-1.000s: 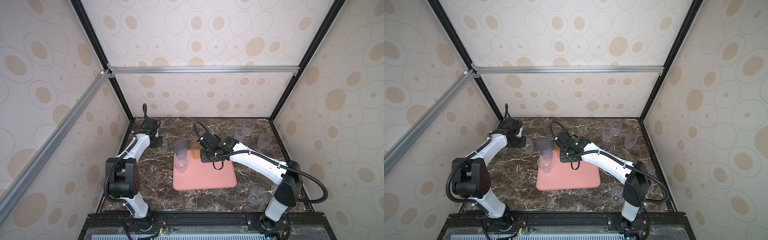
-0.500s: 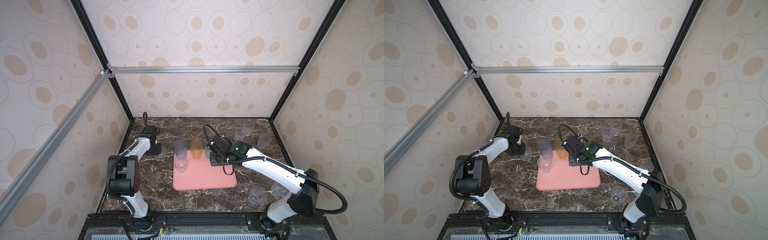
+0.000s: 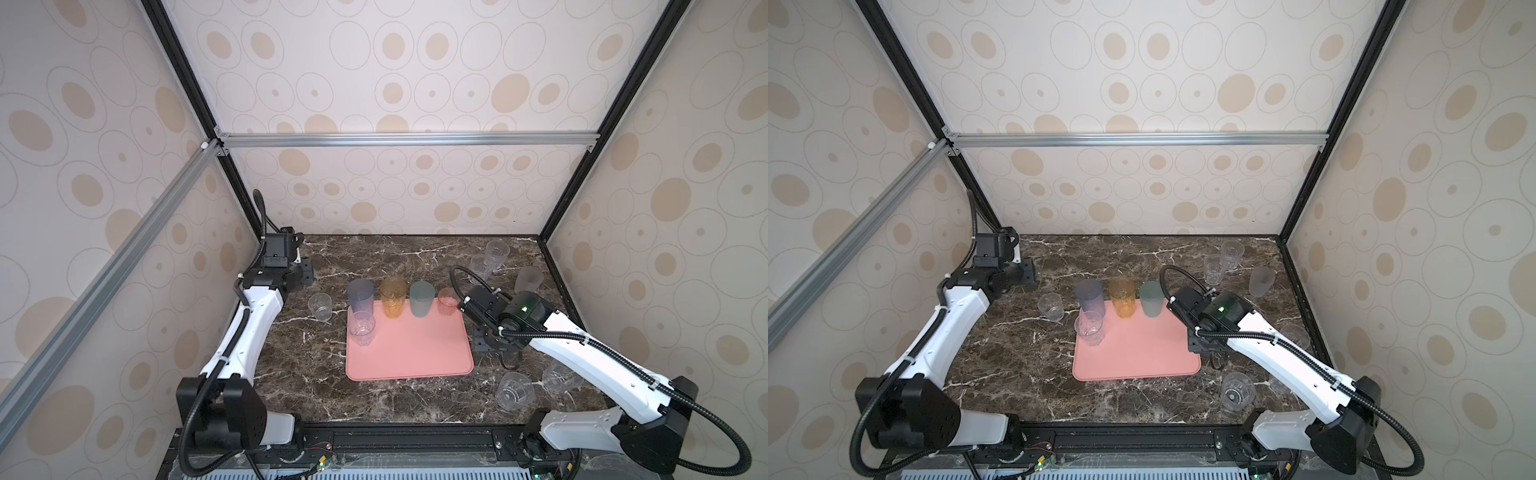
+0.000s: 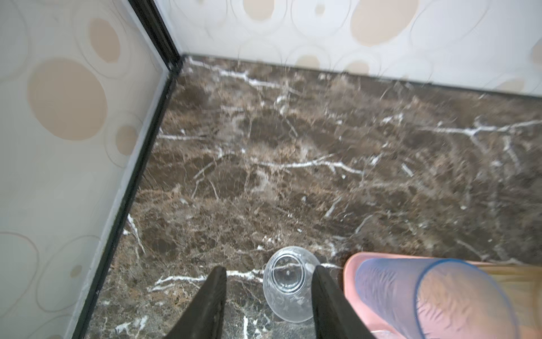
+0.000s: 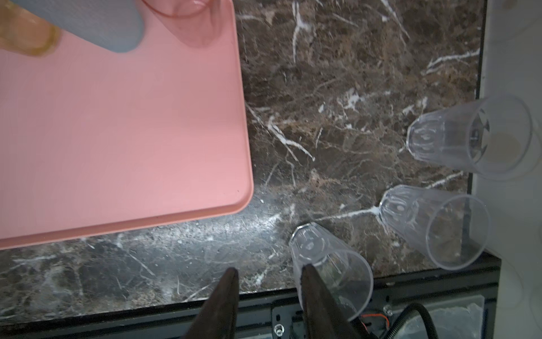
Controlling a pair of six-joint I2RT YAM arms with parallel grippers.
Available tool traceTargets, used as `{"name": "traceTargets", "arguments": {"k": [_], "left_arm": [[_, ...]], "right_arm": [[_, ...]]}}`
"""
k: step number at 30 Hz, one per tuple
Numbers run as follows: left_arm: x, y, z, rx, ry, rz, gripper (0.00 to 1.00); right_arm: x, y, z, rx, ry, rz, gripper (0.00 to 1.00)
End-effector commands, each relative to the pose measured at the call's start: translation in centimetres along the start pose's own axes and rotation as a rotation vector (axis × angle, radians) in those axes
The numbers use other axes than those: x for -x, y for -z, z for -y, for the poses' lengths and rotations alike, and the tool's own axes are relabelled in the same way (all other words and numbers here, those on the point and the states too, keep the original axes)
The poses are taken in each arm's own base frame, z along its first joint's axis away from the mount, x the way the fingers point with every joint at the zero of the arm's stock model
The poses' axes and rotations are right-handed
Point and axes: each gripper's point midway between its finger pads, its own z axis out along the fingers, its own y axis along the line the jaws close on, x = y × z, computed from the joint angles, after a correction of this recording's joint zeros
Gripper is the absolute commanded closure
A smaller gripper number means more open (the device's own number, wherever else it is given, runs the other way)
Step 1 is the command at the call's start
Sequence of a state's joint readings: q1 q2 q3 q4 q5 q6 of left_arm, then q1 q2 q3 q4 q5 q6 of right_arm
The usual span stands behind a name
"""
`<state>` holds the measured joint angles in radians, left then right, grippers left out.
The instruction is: Place the glasses into the tray
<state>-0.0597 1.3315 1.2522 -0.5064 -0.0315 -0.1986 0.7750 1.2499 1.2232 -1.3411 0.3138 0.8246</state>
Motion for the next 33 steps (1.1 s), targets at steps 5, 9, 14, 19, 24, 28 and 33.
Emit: {"name": "traceTargets", "arguments": {"k": [5, 9, 14, 19, 24, 28, 33], "left_arm": [[1.0, 6.0, 12.6, -0.363, -0.04, 0.249, 0.51], [-2.7, 9.6, 20.7, -0.599, -0.143, 0.315, 0.48], [-8.5, 10.9, 26.2, -0.741, -0.275, 0.312, 0.47], [-12.6, 10.8, 28.5, -0.803, -0.343, 0.29, 0.47], [-15.2, 9.9, 30.2, -0.819, -0.405, 0.235, 0.47], [-16.4, 9.6, 31.1, -0.818, -0.448, 0.217, 0.46], [-17.3, 9.3, 31.6, -0.811, -0.481, 0.206, 0.46]], "right_arm": [[-5.4, -1.5, 2.9, -0.069, -0.083, -0.169, 0.61], [-6.4, -2.4, 3.7, -0.126, -0.081, -0.205, 0.61], [-6.7, -4.3, 3.6, -0.134, -0.103, -0.209, 0.61], [-7.1, -5.9, 3.3, -0.113, -0.122, -0.231, 0.63], [-7.9, -7.7, 2.6, -0.089, -0.141, -0.268, 0.67], [-8.0, -8.8, 2.6, -0.081, -0.164, -0.269, 0.72], [-7.5, -9.3, 3.3, -0.1, -0.17, -0.242, 0.87]]}}
